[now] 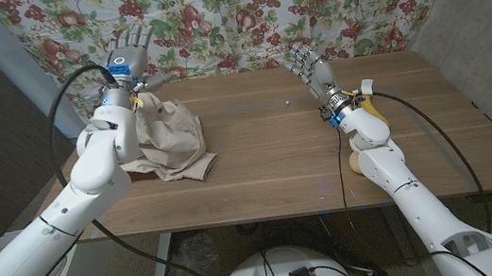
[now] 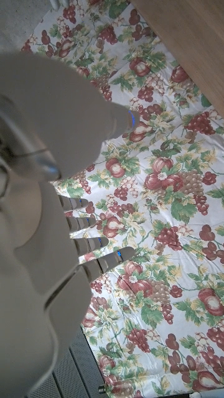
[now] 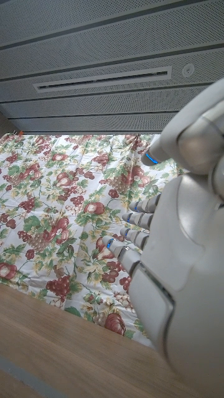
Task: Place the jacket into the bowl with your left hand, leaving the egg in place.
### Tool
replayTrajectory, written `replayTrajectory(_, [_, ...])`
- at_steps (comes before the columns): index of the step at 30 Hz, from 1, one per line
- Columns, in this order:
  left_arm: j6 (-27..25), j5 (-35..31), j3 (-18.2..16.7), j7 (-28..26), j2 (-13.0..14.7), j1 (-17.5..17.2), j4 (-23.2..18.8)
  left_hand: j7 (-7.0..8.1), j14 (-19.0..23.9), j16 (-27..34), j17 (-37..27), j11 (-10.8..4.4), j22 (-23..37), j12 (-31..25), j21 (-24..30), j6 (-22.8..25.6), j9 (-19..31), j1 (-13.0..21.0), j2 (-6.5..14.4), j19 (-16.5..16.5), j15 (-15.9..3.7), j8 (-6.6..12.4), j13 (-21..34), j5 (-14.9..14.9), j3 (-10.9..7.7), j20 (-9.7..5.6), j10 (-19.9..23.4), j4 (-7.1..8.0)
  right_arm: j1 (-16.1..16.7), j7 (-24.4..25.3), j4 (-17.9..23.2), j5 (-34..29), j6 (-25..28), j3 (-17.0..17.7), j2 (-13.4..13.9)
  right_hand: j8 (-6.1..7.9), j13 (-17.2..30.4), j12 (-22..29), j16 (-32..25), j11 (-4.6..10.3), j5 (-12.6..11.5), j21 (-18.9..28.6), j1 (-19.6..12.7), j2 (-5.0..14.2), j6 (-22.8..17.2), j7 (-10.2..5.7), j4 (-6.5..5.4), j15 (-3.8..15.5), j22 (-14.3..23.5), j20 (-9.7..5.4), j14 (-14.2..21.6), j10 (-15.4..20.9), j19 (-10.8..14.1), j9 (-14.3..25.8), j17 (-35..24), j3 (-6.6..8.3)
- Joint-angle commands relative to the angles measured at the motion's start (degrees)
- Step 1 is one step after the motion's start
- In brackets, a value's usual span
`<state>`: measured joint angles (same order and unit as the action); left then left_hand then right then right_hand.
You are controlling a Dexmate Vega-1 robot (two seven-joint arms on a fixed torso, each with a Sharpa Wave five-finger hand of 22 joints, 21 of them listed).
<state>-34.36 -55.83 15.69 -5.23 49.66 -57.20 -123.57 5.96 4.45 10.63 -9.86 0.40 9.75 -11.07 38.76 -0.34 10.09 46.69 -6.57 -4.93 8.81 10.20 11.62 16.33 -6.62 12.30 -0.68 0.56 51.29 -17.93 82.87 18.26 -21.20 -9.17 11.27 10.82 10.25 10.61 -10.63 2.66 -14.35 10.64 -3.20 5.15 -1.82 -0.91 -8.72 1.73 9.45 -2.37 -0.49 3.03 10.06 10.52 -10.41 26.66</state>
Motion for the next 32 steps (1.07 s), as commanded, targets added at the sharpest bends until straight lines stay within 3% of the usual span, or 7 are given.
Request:
replayTrajectory(1, [1.11, 6.14, -1.88, -2.25, 0.08, -0.68, -1.05, 0.43, 0.48, 0.20, -0.11, 0.23, 0.08, -0.56, -0.29, 0.63, 0.23, -0.23, -0.11, 0.06, 0.05, 0.64, -0.05, 0.44, 0.20, 0.23, 0.35, 0.07, 1.42, 1.54, 2.96, -0.91, 1.42, 0.18, 0.70, 0.21, 0.13, 0.13, -0.16, -0.23, 0.24, 0.37, 0.60, 2.33, -0.49, 0.13, 0.17, 1.32, 0.23, -3.73, 0.31, 0.28, 0.40, 0.12, 0.01, 0.01])
replayTrajectory(11, [4.25, 10.20, -2.28, -4.17, 1.73, -0.14, 0.09, 0.23, 1.37, 0.44, -0.09, 0.36, 0.13, -0.67, -0.87, 0.99, 0.24, -0.35, -0.01, -0.21, -0.43, 0.70, -0.29, 0.77, 0.63, 0.22, 0.63, 0.16, 4.23, 4.38, 7.18, -2.89, 2.16, 0.67, 1.21, 0.22, 0.13, 0.16, -0.18, -0.22, 0.25, 0.40, 0.57, 2.27, -0.51, 0.12, 0.22, 1.27, 0.23, -3.67, 0.42, 0.37, 0.51, 0.12, 0.03, 0.00])
replayTrajectory(19, [7.13, 16.36, -3.89, -5.74, 1.40, -0.15, 1.54, 0.09, 1.60, 0.42, -0.09, 0.26, 0.16, -0.74, -1.23, 1.19, 0.24, -0.36, 0.22, -0.48, -0.71, 0.72, -0.42, 1.00, 0.83, 0.22, 0.82, 0.23, 7.02, 6.65, 11.08, -4.54, 2.83, 0.89, 1.40, 0.22, 0.13, 0.15, -0.17, -0.21, 0.25, 0.42, 0.53, 2.20, -0.52, 0.19, 0.30, 1.34, 0.23, -3.64, 0.48, 0.37, 0.62, 0.12, 0.06, -0.01])
replayTrajectory(23, [6.71, 15.48, -2.94, -5.78, 2.69, 0.29, 1.34, 0.06, 1.66, 0.39, -0.08, 0.38, 0.17, -0.73, -1.43, 1.21, 0.24, -0.33, 0.34, -0.62, -0.73, 0.69, -0.48, 1.13, 0.93, 0.22, 0.81, 0.25, 7.67, 7.41, 11.83, -4.55, 3.17, 1.21, 1.20, 0.22, 0.13, 0.14, -0.18, -0.20, 0.25, 0.42, 0.51, 2.18, -0.54, 0.15, 0.32, 1.35, 0.22, -3.63, 0.54, 0.38, 0.65, 0.12, 0.07, -0.01])
replayTrajectory(32, [1.80, 12.98, 1.09, -4.65, 1.41, 2.68, 0.00, -0.11, 1.87, 0.35, -0.08, 0.51, 0.19, -0.74, -1.89, 1.19, 0.24, -0.24, 0.53, -0.89, -0.76, 0.62, -0.59, 1.40, 1.18, 0.22, 0.87, 0.26, 7.69, 5.89, 10.01, -2.68, 1.24, 2.44, 1.34, 0.22, 0.13, 0.13, -0.18, -0.17, 0.25, 0.41, 0.49, 2.20, -0.55, 0.09, 0.34, 1.39, 0.22, -3.65, 0.57, 0.38, 0.68, 0.12, 0.07, 0.00])
